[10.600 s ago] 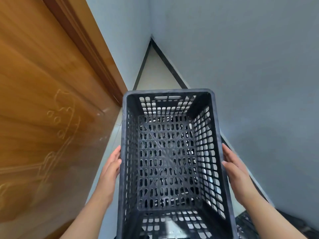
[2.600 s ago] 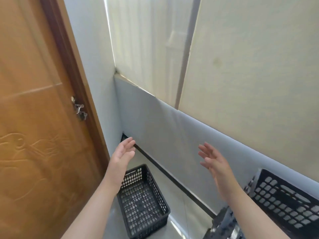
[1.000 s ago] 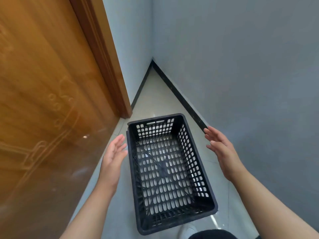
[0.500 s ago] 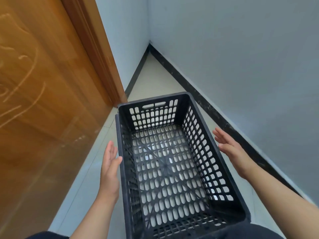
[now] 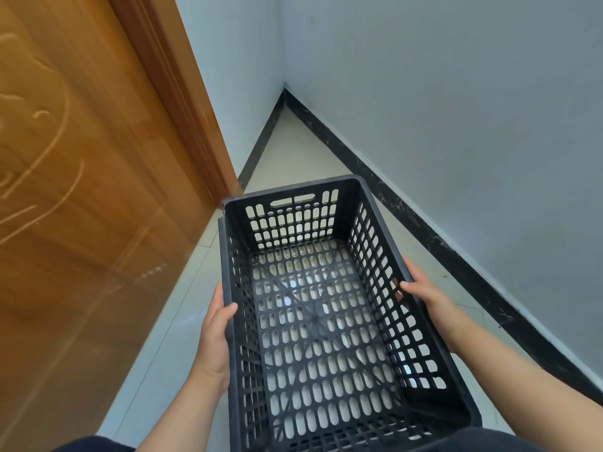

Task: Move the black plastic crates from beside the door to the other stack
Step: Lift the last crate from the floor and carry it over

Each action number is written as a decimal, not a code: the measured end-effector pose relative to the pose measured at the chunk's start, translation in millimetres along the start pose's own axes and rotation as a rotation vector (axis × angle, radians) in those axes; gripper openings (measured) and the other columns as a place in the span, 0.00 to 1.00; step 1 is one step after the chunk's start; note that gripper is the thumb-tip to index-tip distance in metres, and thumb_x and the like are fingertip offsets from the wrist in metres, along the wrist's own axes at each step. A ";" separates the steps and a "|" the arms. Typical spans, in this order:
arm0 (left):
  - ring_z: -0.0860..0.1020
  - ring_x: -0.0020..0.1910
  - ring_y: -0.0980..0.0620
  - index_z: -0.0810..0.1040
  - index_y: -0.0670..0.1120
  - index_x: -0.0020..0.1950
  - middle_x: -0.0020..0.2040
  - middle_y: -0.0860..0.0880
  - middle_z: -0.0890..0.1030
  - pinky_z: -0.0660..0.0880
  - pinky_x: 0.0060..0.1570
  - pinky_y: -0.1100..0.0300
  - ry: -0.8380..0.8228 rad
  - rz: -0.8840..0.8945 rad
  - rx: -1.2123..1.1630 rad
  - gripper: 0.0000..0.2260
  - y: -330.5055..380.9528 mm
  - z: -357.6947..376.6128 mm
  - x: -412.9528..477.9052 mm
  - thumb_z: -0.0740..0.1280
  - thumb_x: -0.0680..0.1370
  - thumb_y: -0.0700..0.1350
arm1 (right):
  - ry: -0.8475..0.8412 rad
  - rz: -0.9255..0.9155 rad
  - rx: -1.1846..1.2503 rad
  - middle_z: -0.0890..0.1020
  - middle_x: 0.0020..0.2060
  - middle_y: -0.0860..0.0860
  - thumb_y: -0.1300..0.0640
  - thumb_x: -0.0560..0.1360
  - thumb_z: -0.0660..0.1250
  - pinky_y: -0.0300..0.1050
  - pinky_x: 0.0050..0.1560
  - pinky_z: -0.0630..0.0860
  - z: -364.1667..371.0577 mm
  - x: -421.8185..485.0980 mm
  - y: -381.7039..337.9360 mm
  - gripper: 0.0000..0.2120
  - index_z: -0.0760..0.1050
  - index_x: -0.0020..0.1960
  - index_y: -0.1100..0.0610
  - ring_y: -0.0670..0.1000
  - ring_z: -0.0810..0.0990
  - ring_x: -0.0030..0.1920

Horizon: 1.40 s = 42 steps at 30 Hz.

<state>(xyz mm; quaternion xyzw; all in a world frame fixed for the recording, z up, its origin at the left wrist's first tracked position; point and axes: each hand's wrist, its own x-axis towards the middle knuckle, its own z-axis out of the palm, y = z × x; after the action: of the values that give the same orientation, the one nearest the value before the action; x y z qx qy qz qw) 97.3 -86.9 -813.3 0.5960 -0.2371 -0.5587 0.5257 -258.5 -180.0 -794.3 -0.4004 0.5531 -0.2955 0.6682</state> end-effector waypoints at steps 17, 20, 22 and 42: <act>0.80 0.61 0.42 0.75 0.49 0.72 0.63 0.43 0.82 0.76 0.58 0.41 -0.183 0.118 -0.017 0.20 218.9 55.9 -43.1 0.54 0.83 0.50 | -0.050 -0.205 0.094 0.81 0.68 0.59 0.54 0.75 0.61 0.61 0.58 0.81 16.7 -76.6 -175.3 0.29 0.70 0.76 0.43 0.66 0.82 0.64; 0.79 0.62 0.41 0.74 0.49 0.73 0.65 0.43 0.81 0.76 0.58 0.42 -0.195 0.119 -0.003 0.21 279.9 68.4 -69.8 0.53 0.83 0.49 | -0.051 -0.224 0.093 0.83 0.66 0.55 0.53 0.75 0.60 0.57 0.57 0.83 21.9 -112.1 -232.9 0.28 0.71 0.75 0.41 0.63 0.82 0.64; 0.79 0.64 0.41 0.73 0.49 0.74 0.68 0.41 0.79 0.76 0.60 0.41 -0.209 0.118 -0.002 0.21 322.4 78.4 -89.8 0.52 0.84 0.49 | -0.027 -0.218 0.103 0.81 0.68 0.58 0.52 0.76 0.60 0.61 0.62 0.81 22.8 -139.2 -271.5 0.27 0.71 0.74 0.40 0.64 0.81 0.66; 0.81 0.51 0.74 0.63 0.43 0.80 0.65 0.60 0.77 0.77 0.47 0.76 -0.178 0.316 0.195 0.21 686.5 202.1 -283.8 0.48 0.88 0.45 | -0.017 -0.357 0.195 0.78 0.72 0.54 0.54 0.83 0.54 0.69 0.73 0.67 11.3 -372.1 -612.4 0.23 0.70 0.77 0.48 0.61 0.77 0.71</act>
<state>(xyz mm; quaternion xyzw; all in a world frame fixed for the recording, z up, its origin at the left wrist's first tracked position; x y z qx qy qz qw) 46.8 -142.9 -47.1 0.5478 -0.4261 -0.4943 0.5235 -297.6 -175.1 -78.7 -0.4278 0.4365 -0.4581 0.6454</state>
